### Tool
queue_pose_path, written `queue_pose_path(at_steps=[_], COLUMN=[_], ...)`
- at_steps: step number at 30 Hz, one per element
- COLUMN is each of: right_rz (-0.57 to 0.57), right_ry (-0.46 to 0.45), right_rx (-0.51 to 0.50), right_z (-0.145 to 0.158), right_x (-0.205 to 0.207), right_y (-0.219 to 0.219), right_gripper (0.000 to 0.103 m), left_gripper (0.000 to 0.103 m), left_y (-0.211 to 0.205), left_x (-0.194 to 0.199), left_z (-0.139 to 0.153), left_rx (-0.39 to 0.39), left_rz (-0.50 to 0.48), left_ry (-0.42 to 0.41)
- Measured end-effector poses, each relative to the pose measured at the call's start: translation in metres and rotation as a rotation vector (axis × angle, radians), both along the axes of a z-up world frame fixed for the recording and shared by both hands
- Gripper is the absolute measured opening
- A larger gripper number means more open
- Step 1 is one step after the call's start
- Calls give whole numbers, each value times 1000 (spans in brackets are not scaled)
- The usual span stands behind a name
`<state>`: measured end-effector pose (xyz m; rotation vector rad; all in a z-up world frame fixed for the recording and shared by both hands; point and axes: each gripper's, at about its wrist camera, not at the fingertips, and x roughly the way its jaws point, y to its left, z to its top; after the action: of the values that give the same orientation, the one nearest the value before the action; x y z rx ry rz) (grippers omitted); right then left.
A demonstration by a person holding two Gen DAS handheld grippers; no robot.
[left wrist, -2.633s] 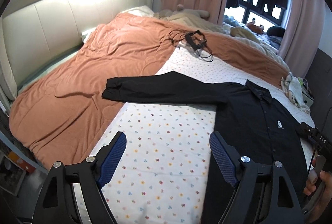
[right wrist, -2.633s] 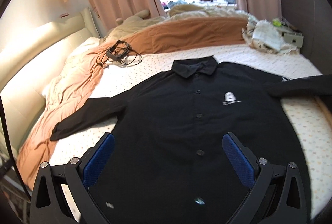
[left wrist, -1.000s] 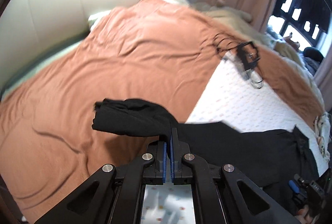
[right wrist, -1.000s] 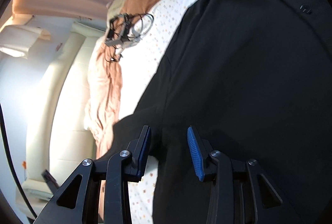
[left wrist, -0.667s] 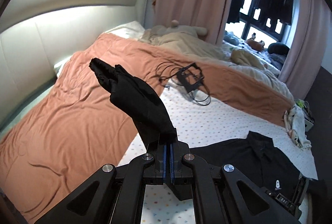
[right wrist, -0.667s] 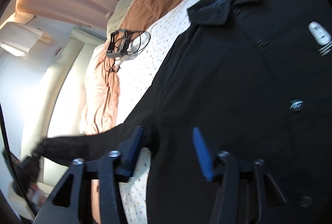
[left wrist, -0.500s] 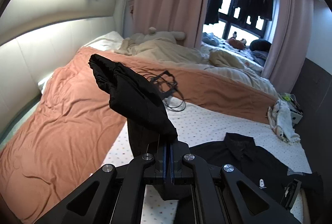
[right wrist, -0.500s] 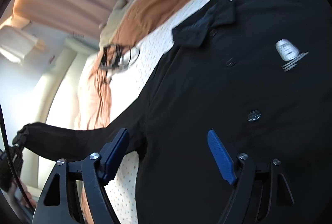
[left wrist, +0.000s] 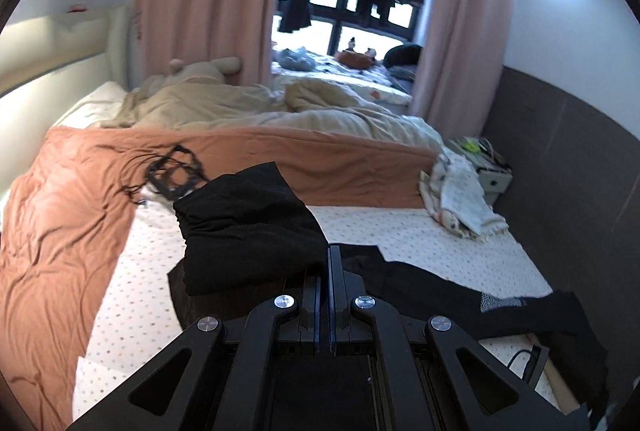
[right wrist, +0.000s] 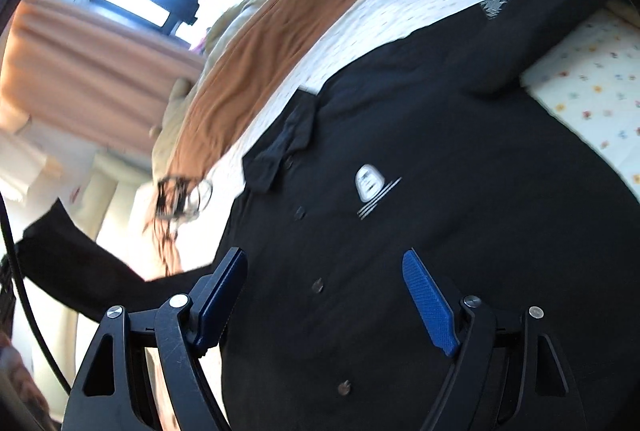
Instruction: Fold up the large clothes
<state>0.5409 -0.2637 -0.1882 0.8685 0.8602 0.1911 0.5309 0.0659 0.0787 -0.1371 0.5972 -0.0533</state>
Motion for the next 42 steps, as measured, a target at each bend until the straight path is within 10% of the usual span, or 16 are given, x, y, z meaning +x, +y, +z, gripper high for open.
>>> queue_pose_path(at_steps=[12,17,29,42], right_rz=[-89,-120,-113,80], right_ry=[48,68,69,-11], right_rx=[-29,24,-16,-321], right_z=[-11,-19,-19,24], right_x=[8,6,8,26], right_y=[-23,-41,-33,48], right_gripper=[81,81,81,81], left_gripper=[11,75,76,73], left_y=[-88,-89,-43,43], left_x=[71,82,2,-44], left_z=[-51,-104,-157,-192], left_rx=[-17,-100,-211,-403], left_rz=[-130,-166,50,280], left_ry=[138,235,192,153])
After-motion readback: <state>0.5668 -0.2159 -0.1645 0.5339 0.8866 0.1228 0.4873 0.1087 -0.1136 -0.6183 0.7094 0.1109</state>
